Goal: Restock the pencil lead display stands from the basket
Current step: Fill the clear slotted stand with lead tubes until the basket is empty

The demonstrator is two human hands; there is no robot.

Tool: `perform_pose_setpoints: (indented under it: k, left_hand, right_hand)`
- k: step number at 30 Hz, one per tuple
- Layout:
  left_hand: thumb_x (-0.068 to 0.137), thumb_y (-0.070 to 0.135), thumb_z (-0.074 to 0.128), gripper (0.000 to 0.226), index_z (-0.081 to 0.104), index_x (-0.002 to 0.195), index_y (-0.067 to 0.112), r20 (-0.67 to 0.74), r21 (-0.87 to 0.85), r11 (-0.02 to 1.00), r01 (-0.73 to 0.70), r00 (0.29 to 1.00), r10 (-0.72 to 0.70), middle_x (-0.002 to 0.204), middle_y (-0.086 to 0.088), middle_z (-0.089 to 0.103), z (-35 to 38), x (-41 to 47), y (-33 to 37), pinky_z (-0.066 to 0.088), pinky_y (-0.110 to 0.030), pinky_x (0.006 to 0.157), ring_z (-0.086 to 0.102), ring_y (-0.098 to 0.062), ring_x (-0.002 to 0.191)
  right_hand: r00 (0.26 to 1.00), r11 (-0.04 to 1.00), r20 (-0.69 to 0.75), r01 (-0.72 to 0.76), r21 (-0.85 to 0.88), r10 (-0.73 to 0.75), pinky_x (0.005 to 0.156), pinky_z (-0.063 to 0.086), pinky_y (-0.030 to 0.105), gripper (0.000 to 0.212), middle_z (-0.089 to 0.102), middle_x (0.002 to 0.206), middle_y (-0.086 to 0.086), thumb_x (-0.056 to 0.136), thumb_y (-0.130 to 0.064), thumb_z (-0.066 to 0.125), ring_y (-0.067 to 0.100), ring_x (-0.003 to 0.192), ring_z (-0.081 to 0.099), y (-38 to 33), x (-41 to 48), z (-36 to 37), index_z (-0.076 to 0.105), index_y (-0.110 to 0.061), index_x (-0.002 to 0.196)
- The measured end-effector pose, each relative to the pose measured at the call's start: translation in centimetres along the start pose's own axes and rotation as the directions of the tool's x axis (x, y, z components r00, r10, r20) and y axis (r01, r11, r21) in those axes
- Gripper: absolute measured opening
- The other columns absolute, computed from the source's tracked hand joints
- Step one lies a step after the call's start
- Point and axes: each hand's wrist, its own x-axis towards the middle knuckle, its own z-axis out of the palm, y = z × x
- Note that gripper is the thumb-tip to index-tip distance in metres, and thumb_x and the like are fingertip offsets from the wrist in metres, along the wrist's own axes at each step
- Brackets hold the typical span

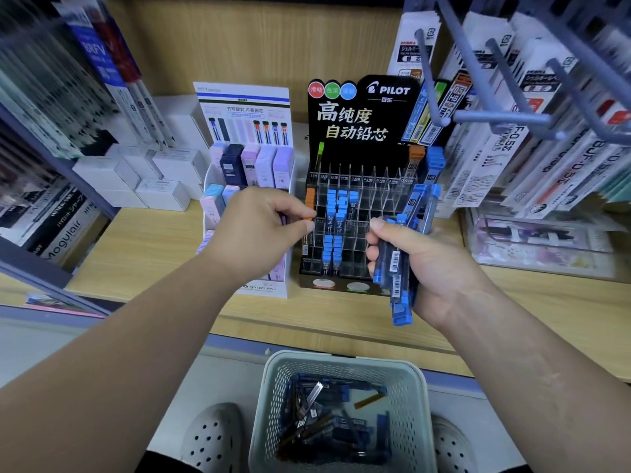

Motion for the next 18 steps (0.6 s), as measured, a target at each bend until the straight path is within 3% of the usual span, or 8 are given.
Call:
perform_pose_setpoints:
  k: [4, 9, 12, 15, 18]
  left_hand:
    - [0.086, 0.009, 0.077, 0.009, 0.078, 0.093, 0.014, 0.006, 0.032, 0.999, 0.0, 1.0, 0.0, 0.041, 0.026, 0.051, 0.2, 0.4, 0.0, 0.031, -0.001, 0.047, 0.047, 0.008, 0.041]
    - [0.083, 0.017, 0.08, 0.009, 0.077, 0.087, 0.025, -0.045, 0.205, 0.978, -0.044, 0.997, 0.055, 0.078, 0.014, 0.07, 0.5, 0.8, -0.3, 0.034, 0.0, 0.056, 0.053, 0.016, 0.06]
    - [0.083, 0.018, 0.08, 0.009, 0.077, 0.088, 0.025, -0.039, 0.273, 0.957, -0.102, 0.992, 0.117, 0.08, 0.011, 0.071, 0.5, 1.0, -0.4, 0.034, -0.001, 0.058, 0.054, 0.015, 0.062]
    - [0.083, 0.02, 0.079, 0.007, 0.078, 0.088, 0.025, -0.029, 0.355, 0.919, -0.173, 0.98, 0.196, 0.08, 0.011, 0.072, 0.2, 1.2, -0.7, 0.044, -0.014, 0.065, 0.057, 0.004, 0.064]
    - [0.08, 0.014, 0.081, 0.009, 0.078, 0.085, 0.02, 0.052, 0.477, 0.807, -0.347, 0.928, 0.369, 0.08, 0.004, 0.072, 0.4, 1.2, -1.4, 0.054, -0.032, 0.067, 0.064, -0.016, 0.071]
  right_hand:
    - [1.0, 0.999, -0.01, -0.011, 0.034, 0.012, 0.057, 0.057, 0.026, 0.011, 0.072, 0.077, 0.004, 0.087, -0.014, 0.076, 0.015, 0.06, 0.066, -0.3, -0.2, -0.5, 0.071, -0.008, 0.095]
    - [1.0, 1.0, -0.001, -0.014, 0.027, 0.014, 0.057, 0.056, 0.026, 0.012, 0.072, 0.079, 0.005, 0.086, -0.014, 0.077, 0.015, 0.061, 0.066, -0.5, -0.5, -0.8, 0.071, -0.008, 0.094]
    - [1.0, 1.0, 0.01, -0.016, 0.026, 0.016, 0.057, 0.056, 0.026, 0.012, 0.071, 0.078, 0.005, 0.086, -0.015, 0.077, 0.015, 0.061, 0.065, -0.6, -0.6, -0.9, 0.071, -0.007, 0.094]
    - [1.0, 1.0, 0.019, -0.01, 0.024, 0.009, 0.057, 0.056, 0.026, 0.014, 0.071, 0.078, 0.005, 0.085, -0.015, 0.077, 0.015, 0.061, 0.065, -0.6, -0.6, -1.1, 0.071, -0.007, 0.095]
    - [1.0, 1.0, 0.028, 0.0, 0.025, -0.001, 0.056, 0.055, 0.025, 0.013, 0.07, 0.079, 0.005, 0.086, -0.015, 0.076, 0.015, 0.061, 0.064, -0.6, -0.7, -1.3, 0.07, -0.008, 0.094]
